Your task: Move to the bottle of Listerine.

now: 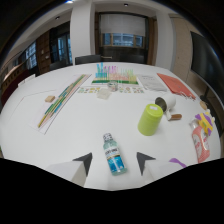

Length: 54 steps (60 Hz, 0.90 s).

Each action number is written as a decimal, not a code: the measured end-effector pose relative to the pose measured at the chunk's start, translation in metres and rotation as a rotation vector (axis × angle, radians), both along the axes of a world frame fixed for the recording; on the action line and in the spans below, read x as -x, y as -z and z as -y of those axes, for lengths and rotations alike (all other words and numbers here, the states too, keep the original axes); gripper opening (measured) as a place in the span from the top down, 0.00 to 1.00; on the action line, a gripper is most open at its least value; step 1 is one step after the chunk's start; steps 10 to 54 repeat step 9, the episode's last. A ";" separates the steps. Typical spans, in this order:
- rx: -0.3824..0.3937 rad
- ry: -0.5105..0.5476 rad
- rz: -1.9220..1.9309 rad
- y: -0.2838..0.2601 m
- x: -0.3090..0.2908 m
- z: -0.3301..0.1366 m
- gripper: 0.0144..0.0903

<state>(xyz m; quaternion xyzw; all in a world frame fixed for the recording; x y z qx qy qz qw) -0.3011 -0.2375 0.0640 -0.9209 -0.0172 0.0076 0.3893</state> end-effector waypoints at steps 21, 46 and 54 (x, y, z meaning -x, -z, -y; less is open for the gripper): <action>0.003 0.009 0.010 0.001 -0.002 0.000 0.08; 0.003 0.009 0.010 0.001 -0.002 0.000 0.08; 0.003 0.009 0.010 0.001 -0.002 0.000 0.08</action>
